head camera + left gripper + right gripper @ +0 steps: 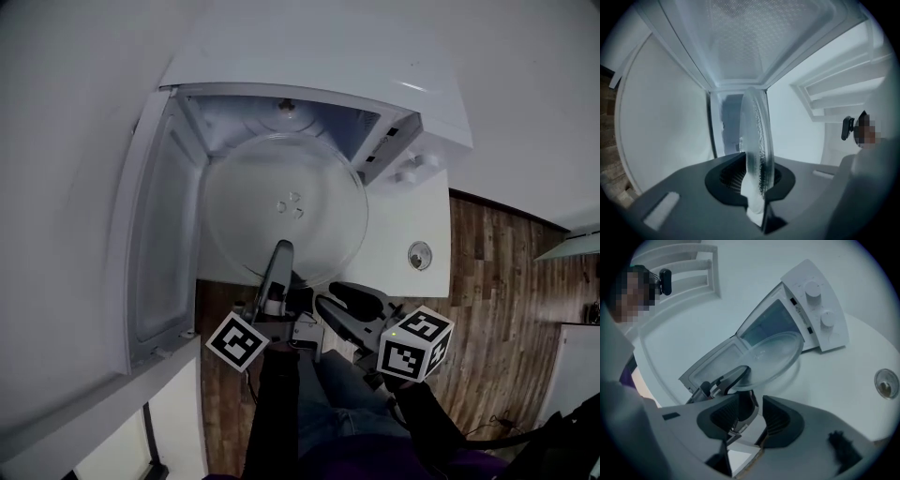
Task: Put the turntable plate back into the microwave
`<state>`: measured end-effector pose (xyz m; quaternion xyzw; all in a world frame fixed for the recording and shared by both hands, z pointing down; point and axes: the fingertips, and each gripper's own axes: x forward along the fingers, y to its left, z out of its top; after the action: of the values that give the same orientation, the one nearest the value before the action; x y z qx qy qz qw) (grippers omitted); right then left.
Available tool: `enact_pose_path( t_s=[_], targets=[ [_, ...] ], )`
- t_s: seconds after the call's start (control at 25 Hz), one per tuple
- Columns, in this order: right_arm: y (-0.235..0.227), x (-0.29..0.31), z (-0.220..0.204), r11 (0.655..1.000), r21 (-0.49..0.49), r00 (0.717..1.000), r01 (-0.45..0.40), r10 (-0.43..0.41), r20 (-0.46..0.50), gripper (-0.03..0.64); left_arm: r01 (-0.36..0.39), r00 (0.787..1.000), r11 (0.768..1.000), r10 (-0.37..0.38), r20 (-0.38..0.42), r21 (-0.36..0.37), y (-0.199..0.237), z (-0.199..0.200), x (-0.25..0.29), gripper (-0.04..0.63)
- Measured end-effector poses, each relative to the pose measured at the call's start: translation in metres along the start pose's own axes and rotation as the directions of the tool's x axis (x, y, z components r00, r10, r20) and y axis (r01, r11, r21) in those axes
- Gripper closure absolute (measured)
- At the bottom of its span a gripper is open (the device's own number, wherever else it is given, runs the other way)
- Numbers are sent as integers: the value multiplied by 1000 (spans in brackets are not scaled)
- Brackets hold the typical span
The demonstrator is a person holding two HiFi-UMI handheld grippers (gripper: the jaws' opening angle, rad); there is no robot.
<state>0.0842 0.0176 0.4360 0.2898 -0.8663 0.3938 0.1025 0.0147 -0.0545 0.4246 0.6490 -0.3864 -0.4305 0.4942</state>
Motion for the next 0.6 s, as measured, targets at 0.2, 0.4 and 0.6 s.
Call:
enact_pose_path(
  t_s=[0.2, 0.4, 0.6],
  targets=[
    [-4, 28, 33, 998, 68, 998, -20, 16, 53, 465, -5, 1000, 999, 4, -20, -39, 12, 16, 27, 560],
    [-14, 51, 55, 994, 109, 998, 2, -8, 55, 466, -9, 1000, 996, 8, -18, -84, 22, 33, 48, 560],
    [-43, 70, 73, 992, 111, 997, 55, -60, 47, 520, -30, 999, 995, 27, -32, -97, 40, 43, 79, 560]
  ],
)
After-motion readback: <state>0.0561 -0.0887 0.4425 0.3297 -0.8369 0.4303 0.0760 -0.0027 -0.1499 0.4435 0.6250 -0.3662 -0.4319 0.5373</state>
